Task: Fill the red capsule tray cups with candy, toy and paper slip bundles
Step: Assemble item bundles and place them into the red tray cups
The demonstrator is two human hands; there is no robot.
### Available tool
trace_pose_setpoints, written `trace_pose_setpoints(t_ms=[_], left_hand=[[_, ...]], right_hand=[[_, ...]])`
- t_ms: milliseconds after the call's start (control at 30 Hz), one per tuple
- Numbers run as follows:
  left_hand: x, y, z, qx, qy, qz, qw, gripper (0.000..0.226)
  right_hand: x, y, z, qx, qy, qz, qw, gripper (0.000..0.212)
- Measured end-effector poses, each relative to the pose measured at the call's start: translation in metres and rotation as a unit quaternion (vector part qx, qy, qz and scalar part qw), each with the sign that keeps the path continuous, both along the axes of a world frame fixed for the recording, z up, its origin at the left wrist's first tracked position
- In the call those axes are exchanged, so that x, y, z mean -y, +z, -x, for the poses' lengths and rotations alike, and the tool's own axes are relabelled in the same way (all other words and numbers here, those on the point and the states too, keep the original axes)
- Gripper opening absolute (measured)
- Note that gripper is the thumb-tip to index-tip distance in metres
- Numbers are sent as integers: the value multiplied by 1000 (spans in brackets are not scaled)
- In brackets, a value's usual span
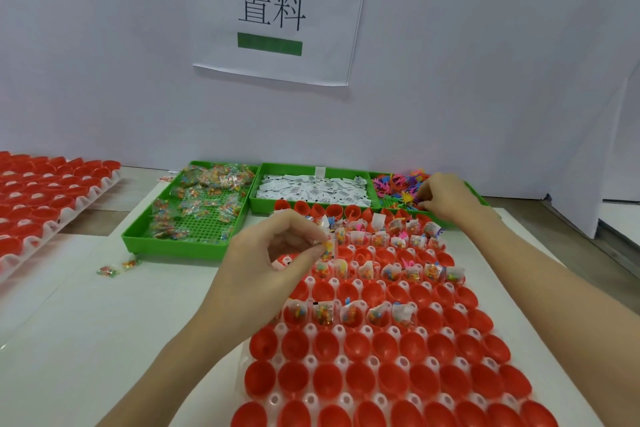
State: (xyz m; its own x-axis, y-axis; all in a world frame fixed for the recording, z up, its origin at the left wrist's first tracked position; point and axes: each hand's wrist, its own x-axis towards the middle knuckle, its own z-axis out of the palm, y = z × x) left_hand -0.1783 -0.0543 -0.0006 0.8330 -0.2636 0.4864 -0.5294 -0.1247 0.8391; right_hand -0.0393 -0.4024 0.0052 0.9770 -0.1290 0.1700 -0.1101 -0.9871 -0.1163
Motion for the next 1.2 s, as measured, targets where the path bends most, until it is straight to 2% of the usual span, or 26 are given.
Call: trace_pose_setpoints(t_ms=[300, 567, 800, 1000, 1200], left_hand=[[1, -1, 1, 0, 1, -15, 1000, 16], [1, 2, 3, -3, 3, -12, 1000, 16], [2, 4, 4, -10, 1, -1, 1000, 15], [4, 3, 5, -9, -7, 2, 1000, 18], [11, 3, 13, -47, -32, 32, 998, 16]], right_hand=[[-8, -8, -6, 47, -22, 48, 998, 8], [3, -1, 5, 26, 0, -118, 993, 11], [0, 4, 35, 114, 8, -236, 965, 17], [-22, 15, 81, 148, 54, -382, 911, 8], [-67, 21, 152, 142, 101, -502, 847, 18]])
